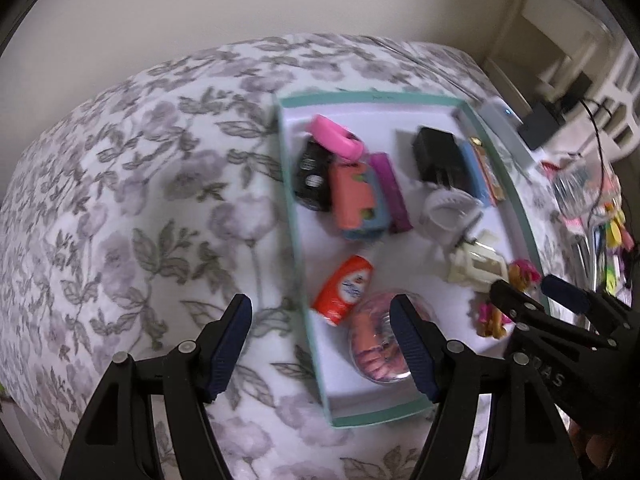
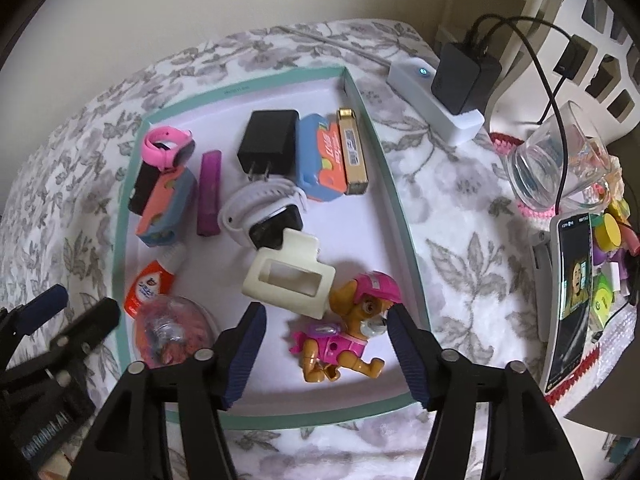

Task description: Organize rigid objects

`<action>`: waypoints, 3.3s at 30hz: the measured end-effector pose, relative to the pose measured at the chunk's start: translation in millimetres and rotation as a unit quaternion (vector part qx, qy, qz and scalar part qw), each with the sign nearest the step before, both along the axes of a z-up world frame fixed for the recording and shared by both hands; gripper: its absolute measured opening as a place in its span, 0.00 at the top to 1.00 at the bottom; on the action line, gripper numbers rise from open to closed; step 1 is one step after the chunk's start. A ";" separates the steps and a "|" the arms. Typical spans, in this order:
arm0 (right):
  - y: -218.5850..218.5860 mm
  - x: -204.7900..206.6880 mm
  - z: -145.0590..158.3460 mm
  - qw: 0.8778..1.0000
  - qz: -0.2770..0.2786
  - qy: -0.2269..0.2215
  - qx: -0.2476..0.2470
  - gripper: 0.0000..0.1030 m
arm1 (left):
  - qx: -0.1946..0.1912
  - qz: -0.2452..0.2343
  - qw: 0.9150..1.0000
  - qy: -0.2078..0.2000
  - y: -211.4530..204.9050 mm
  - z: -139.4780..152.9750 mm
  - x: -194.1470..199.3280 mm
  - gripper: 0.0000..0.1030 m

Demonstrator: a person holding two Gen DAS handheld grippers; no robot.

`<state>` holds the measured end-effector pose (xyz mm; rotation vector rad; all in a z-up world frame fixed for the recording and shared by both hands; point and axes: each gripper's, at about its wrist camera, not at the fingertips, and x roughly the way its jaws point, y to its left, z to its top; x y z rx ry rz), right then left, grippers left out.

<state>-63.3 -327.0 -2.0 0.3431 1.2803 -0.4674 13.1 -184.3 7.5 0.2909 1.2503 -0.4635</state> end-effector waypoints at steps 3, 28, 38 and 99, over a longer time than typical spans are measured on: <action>1.3 2.2 0.3 1.000 0.003 -0.006 -0.002 0.30 | 0.000 0.030 1.000 -0.005 13.2 -0.1 8.6 0.30; 46.2 8.6 14.6 0.997 0.051 -0.055 -0.013 0.00 | 0.014 0.116 0.992 -0.053 82.7 15.6 10.2 0.16; 70.9 1.7 26.3 0.995 0.072 -0.068 -0.021 0.00 | 0.012 0.150 0.987 -0.054 118.6 28.3 -1.1 0.16; 106.5 -31.0 74.4 0.987 0.096 -0.101 -0.082 0.00 | 0.025 0.129 0.986 -0.101 147.9 53.0 -41.3 0.16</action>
